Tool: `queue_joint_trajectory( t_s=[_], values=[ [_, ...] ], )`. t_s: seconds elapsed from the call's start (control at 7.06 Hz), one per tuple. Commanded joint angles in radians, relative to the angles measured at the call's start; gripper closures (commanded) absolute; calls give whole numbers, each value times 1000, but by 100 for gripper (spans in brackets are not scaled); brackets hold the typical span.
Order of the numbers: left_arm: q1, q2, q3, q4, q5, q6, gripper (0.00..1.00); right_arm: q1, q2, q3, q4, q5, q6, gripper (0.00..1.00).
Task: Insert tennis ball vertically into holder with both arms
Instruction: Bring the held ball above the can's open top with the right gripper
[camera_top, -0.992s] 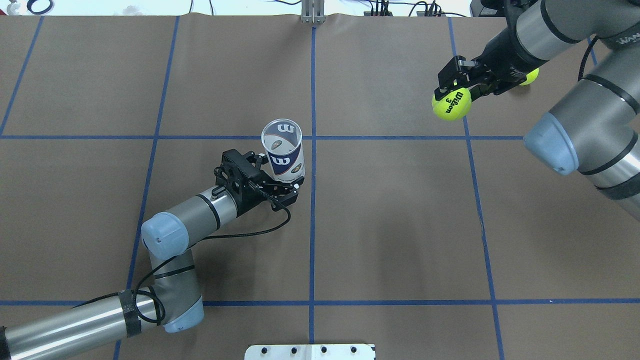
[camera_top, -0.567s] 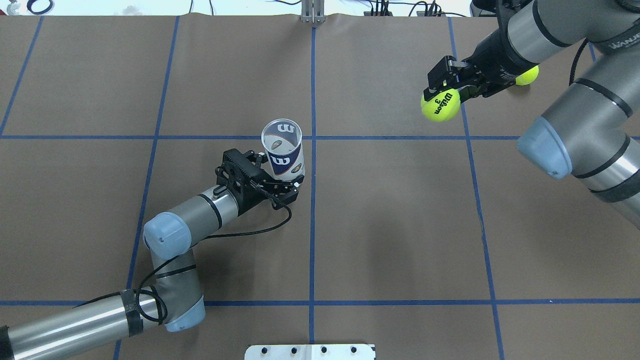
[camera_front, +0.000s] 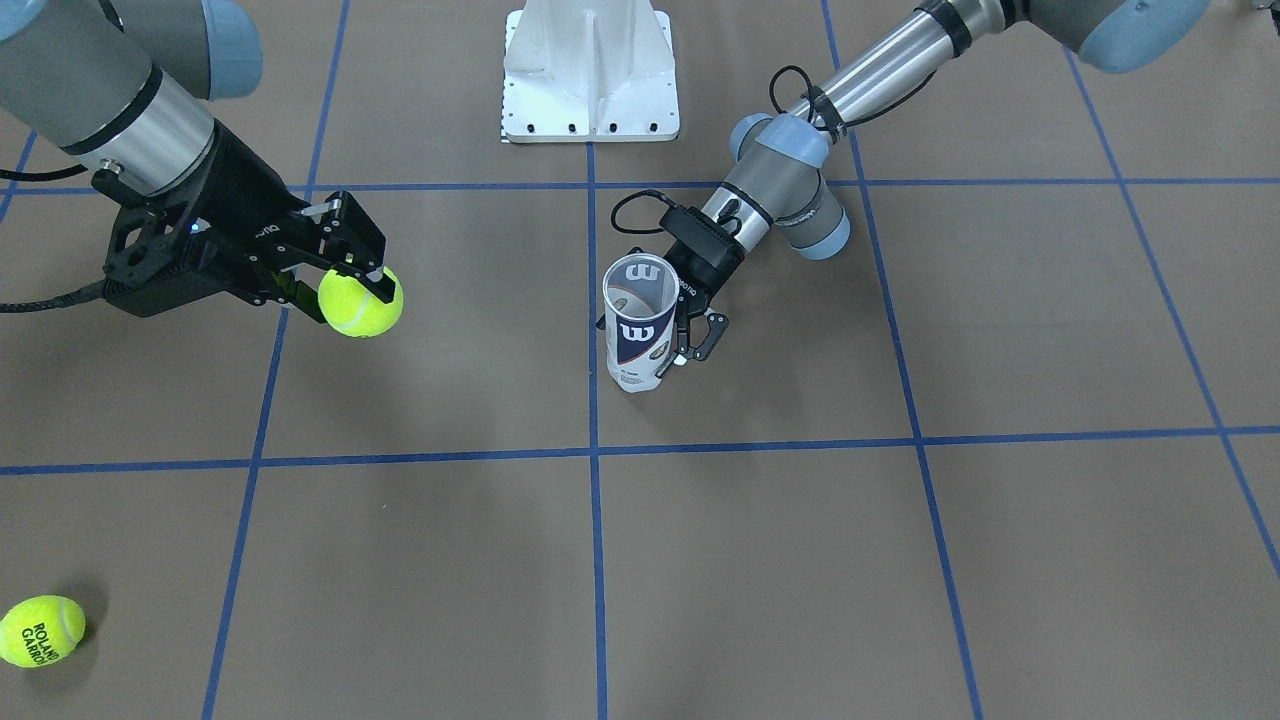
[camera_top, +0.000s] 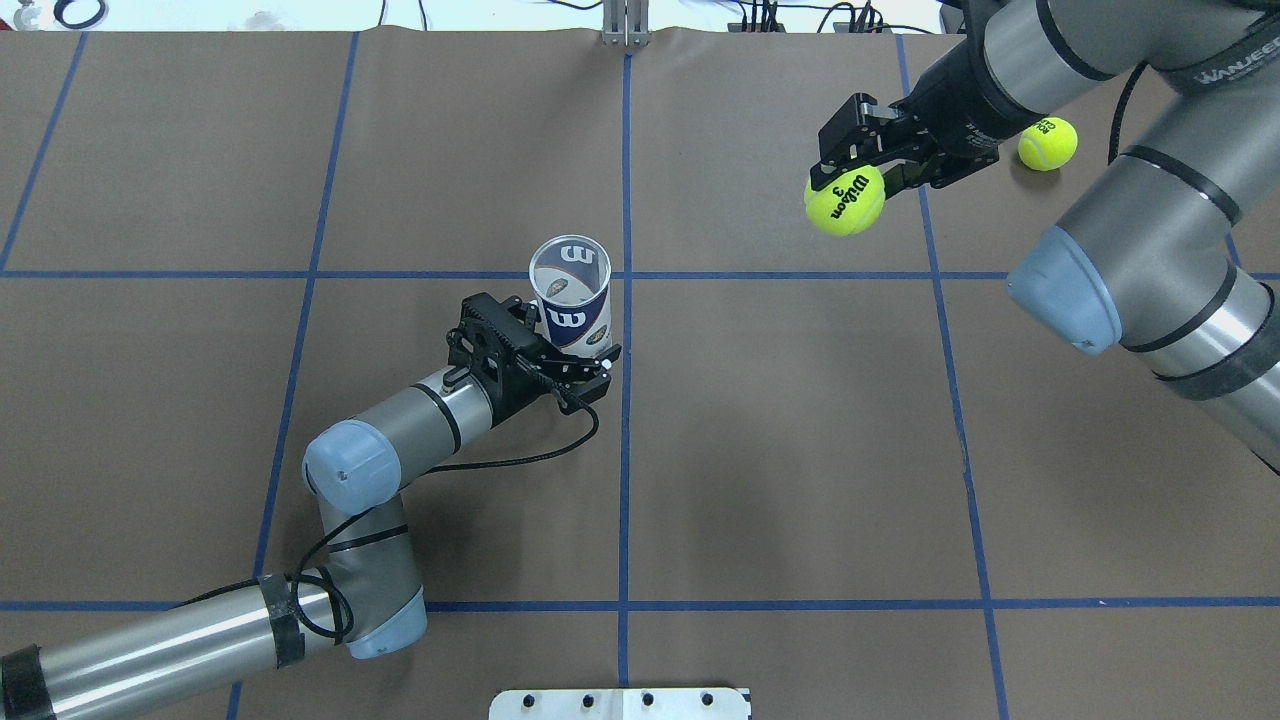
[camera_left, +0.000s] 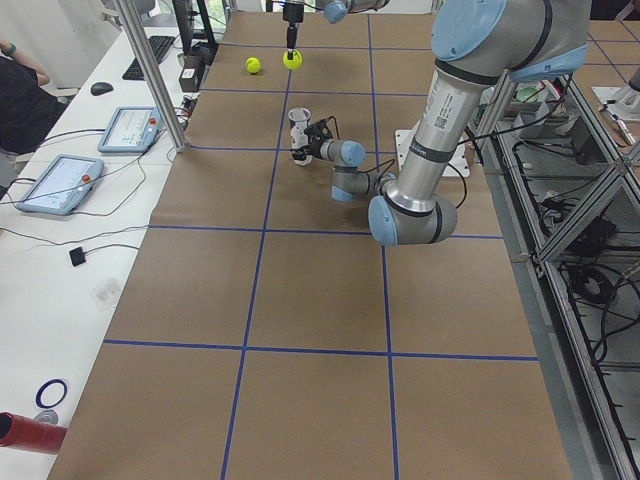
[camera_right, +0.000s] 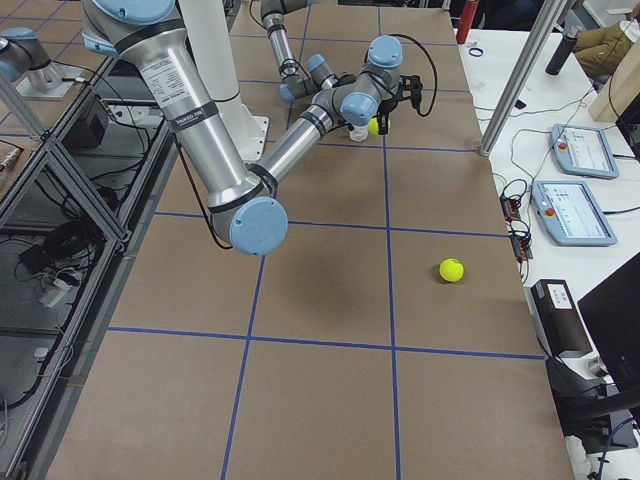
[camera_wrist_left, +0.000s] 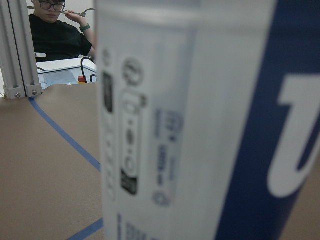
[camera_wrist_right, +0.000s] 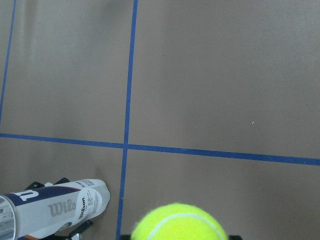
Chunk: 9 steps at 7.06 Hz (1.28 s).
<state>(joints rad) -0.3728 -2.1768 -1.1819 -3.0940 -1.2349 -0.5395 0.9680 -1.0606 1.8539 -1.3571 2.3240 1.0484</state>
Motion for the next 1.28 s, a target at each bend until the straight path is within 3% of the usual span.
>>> queue_joint_trajectory(
  t_s=[0.0,0.14,0.42,0.85,1.13],
  values=[
    [0,-6,5,-2,2,1,2,-8,16,5,-1,0,4,100],
    [0,-6,5,-2,0,1,13,-9,19,5,-1,0,5,100],
    [-2,-5,5,-2,0,-2,24,-35,91,-2,-1,-3,114,100],
    [0,-5,4,-2,-1,1,27,-121,244,-48,1,-41,267,100],
    [0,-6,4,-2,-1,1,27,-225,297,-91,18,-200,278,100]
  ],
)
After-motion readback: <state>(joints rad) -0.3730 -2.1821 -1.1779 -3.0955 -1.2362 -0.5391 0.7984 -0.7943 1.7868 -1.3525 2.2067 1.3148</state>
